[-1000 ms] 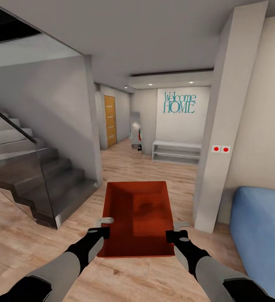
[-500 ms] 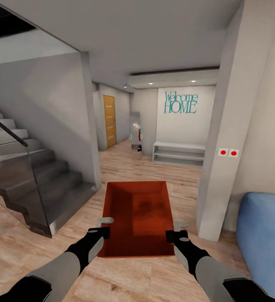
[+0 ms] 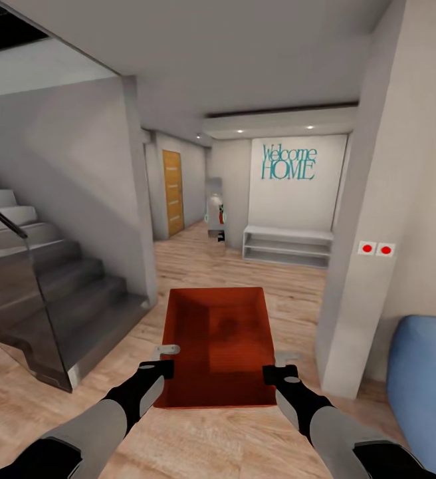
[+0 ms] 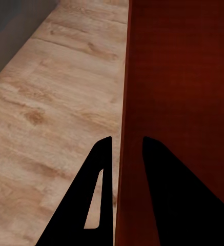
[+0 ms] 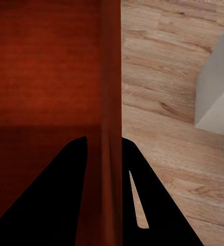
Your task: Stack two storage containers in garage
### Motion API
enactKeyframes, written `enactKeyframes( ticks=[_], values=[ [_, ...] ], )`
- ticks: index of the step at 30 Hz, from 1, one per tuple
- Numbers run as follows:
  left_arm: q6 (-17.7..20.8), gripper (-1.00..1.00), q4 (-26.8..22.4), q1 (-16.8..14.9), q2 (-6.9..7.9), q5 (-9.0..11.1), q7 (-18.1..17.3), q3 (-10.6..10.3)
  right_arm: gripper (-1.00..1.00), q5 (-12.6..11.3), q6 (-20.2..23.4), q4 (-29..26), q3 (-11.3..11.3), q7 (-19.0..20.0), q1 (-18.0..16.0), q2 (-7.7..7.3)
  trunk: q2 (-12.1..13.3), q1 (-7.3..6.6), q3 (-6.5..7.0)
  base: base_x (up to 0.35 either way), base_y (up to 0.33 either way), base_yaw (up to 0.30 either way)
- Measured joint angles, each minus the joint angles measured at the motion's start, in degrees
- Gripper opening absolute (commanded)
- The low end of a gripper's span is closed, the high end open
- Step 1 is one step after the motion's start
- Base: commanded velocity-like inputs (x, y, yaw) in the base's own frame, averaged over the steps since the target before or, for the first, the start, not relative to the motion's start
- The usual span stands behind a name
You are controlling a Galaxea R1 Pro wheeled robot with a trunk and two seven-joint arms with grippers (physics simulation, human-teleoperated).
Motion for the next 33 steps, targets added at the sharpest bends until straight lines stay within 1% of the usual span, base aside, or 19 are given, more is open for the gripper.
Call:
enactKeyframes(
  ticks=[33],
  values=[
    [0.1, -1.00, 0.0, 0.0, 0.01, 0.0, 0.0, 0.0, -1.00, -0.1, 0.0, 0.0, 0.0, 0.0, 0.0, 0.00, 0.0, 0.00, 0.00, 0.322, 0.000, 0.000]
  ],
)
